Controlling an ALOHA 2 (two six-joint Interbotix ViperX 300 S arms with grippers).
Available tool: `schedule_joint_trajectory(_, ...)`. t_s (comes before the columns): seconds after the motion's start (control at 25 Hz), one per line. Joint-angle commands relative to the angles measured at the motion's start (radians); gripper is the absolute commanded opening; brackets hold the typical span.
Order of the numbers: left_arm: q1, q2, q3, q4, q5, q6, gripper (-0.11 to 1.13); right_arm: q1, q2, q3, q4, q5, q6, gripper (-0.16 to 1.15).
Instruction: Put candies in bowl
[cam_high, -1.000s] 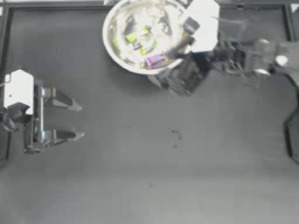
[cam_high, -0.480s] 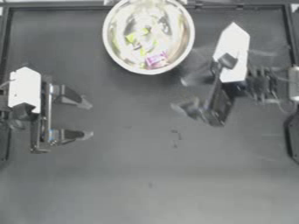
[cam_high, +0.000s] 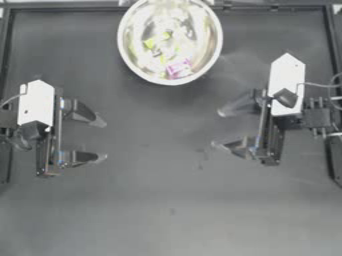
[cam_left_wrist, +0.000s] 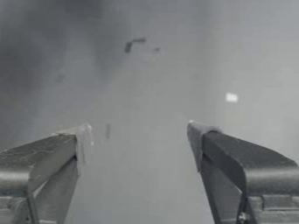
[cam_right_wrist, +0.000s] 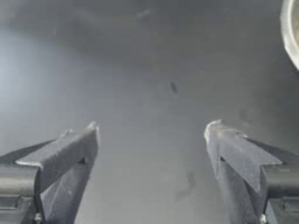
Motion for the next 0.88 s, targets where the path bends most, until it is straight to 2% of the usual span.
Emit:
schedule_joint_trajectory(0.04, -0.011, -0.006, -0.023, 0.021, 0.008, 0.005, 0.98, 0.018, -0.025, 0.009, -0.032, -0.025, -0.002, 1.0)
schedule_joint_trajectory(0.2, -0.015, -0.012, -0.018, 0.025, 0.017, 0.006, 0.98, 0.018, -0.051, 0.041, -0.046, -0.055, -0.002, 1.0)
schedule_joint_trajectory(0.6, -0.015, -0.058, 0.015, 0.041, 0.018, 0.006, 0.98, 0.02, -0.071, 0.094, -0.137, -0.109, -0.002, 1.0)
schedule_joint_trajectory(0.88, -0.015, -0.077, 0.035, 0.083, 0.014, 0.008, 0.98, 0.02, -0.114, 0.129, -0.158, -0.12, -0.002, 1.0)
